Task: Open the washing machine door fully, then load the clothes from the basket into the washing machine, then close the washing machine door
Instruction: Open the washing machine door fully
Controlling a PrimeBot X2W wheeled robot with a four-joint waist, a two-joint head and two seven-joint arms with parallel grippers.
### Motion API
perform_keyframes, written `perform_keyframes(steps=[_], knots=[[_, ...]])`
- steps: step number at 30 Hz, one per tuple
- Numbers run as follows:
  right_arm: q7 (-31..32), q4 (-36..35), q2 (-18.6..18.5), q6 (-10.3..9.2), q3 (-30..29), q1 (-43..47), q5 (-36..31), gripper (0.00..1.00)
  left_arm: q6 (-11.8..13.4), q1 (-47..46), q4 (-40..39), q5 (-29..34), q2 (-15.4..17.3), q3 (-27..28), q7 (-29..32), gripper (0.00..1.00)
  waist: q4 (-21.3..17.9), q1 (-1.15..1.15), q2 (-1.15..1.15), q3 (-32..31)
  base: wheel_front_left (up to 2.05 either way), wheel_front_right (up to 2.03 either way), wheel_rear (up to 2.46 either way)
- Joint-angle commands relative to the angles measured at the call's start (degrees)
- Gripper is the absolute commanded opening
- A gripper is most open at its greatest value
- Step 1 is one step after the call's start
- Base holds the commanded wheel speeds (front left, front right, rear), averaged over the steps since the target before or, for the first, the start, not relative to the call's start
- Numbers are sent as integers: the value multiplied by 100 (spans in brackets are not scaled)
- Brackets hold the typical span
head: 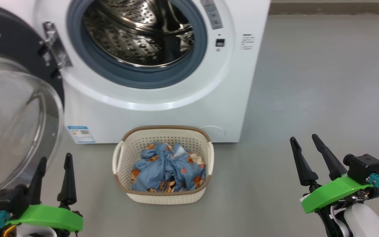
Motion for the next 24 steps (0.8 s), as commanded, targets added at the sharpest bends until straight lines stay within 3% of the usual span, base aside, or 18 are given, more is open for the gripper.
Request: perform_keyframes(steps=[1,24], knots=[[-70,-155,-76,33,128,-157,68,100,37,-55,-205,-35,131,203,-27,100,-216,0,0,-22,0,0,0],[-70,-203,-231,33,-8,-197,11,100,74,228,-670,-97,-74,109,-58,100,-624,0,0,14,0,0,0]])
